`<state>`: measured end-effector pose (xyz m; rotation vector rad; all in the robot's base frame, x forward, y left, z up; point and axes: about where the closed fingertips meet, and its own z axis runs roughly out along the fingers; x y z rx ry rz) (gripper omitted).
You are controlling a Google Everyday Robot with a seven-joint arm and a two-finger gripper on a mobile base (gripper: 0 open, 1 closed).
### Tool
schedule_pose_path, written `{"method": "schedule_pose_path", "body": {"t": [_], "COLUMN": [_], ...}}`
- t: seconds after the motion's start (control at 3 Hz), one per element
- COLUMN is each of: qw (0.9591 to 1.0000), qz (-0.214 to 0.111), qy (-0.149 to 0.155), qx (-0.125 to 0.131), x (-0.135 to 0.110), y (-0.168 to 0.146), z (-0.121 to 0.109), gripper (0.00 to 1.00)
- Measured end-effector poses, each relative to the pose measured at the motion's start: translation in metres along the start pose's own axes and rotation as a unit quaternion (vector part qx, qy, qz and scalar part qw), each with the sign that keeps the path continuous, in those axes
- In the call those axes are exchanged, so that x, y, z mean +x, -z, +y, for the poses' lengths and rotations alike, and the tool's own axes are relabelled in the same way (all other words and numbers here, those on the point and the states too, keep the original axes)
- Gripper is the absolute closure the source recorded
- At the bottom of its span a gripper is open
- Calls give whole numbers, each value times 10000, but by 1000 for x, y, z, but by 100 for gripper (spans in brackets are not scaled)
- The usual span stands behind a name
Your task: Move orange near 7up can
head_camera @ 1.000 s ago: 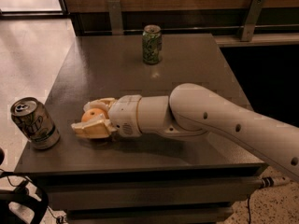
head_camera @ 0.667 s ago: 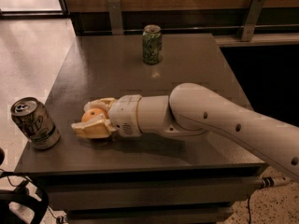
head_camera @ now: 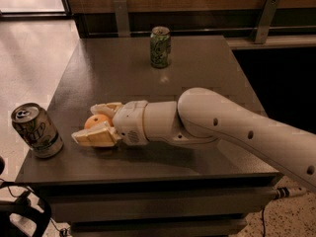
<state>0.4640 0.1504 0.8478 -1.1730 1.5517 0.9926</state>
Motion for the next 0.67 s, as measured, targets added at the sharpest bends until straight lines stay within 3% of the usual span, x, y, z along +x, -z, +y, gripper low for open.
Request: {"method": "schedule_pose_path", "body": {"t": [0.33, 0.67], "qw": [10000, 10000], "qz": [4, 4], "qy": [11, 11], "qx": [-13, -14], "x": [-1, -1], "y": [-1, -1], "z": [1, 1], "gripper": [0, 0]}}
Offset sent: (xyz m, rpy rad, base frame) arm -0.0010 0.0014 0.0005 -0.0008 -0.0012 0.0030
